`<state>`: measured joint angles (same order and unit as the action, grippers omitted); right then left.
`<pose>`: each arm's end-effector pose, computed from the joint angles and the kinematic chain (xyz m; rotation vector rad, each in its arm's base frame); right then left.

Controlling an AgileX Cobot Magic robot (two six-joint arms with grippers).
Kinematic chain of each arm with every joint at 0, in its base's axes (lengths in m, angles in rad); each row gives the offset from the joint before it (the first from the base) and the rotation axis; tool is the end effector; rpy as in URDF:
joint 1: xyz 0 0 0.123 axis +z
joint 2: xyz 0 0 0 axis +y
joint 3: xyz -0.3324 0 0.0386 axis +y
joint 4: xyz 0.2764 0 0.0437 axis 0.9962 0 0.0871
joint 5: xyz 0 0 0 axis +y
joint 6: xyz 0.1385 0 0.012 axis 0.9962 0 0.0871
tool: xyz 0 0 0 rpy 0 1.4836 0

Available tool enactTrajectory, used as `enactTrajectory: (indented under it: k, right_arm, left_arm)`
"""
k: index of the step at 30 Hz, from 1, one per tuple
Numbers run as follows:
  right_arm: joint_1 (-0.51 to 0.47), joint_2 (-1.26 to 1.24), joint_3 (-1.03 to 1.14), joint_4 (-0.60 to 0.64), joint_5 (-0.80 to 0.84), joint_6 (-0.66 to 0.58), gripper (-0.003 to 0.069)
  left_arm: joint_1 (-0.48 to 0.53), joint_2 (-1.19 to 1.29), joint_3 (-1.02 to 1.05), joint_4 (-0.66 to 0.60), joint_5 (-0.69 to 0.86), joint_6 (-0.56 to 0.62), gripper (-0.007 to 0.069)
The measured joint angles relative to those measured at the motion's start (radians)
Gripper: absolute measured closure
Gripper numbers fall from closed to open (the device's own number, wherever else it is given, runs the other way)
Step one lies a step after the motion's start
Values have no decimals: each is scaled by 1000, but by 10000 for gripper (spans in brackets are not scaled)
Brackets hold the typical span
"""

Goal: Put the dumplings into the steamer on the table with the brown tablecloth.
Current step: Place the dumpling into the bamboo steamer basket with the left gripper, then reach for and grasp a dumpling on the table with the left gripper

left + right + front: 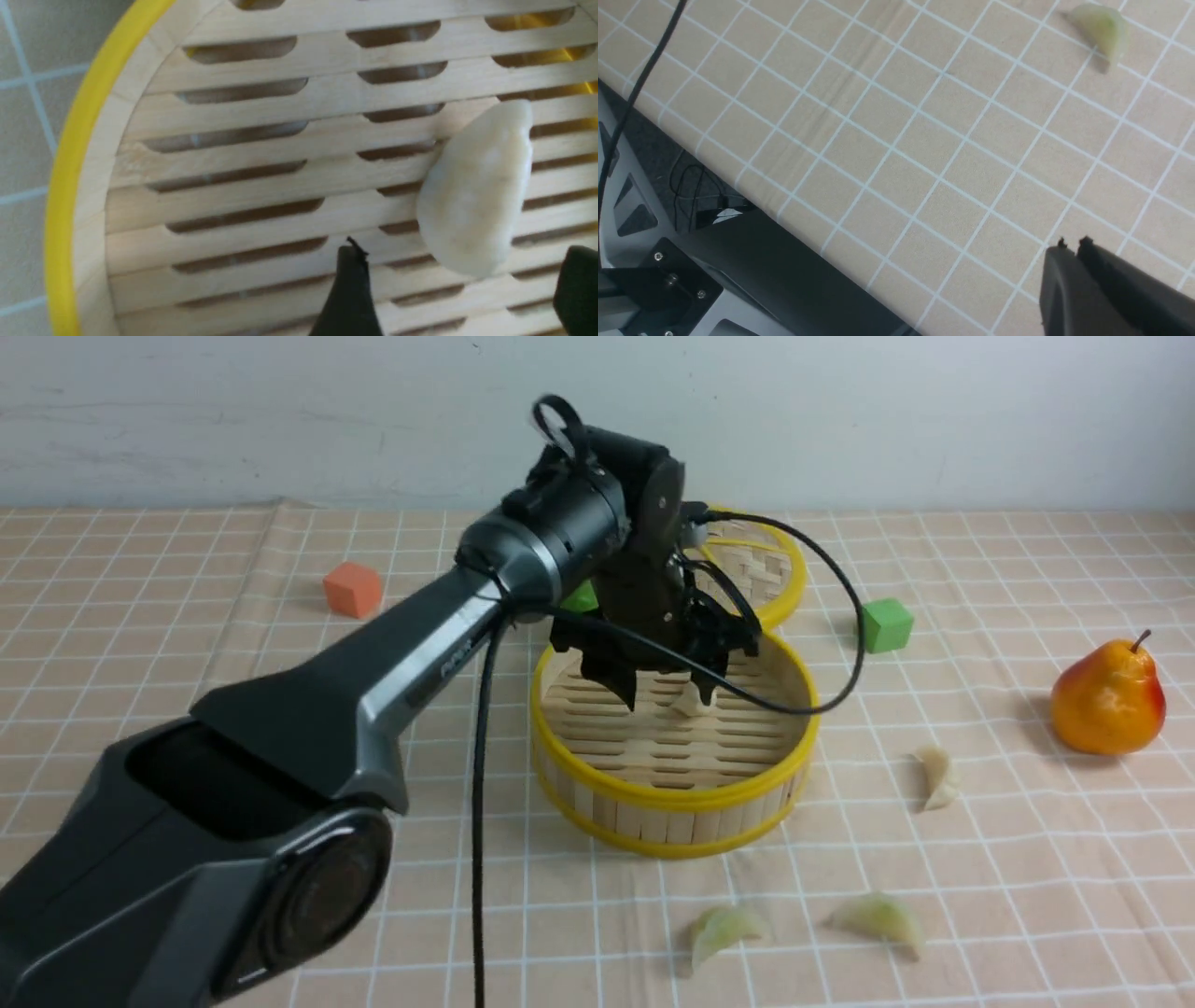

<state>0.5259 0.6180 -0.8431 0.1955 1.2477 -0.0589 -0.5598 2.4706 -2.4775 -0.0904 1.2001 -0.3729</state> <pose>0.0674 0.0687 0.3418 -0.7294 2.4279 0.4475 0.5214 -0.3405 0.2213 0.2381 2.7287 -0.4041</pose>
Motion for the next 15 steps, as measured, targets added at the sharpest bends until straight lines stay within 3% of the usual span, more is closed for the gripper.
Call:
enactTrajectory:
  k: [7, 9, 15]
  right_arm:
    - [0, 0, 0, -4, -28, 0, 617]
    - [0, 0, 0, -19, -62, 0, 617]
    - [0, 0, 0, -53, -106, 0, 614]
  left_arm:
    - [-36, -235, 209, -82, 25, 255, 69]
    - [-98, -331, 330, -83, 36, 362, 87]
    - [-209, -388, 479, -81, 44, 522, 97]
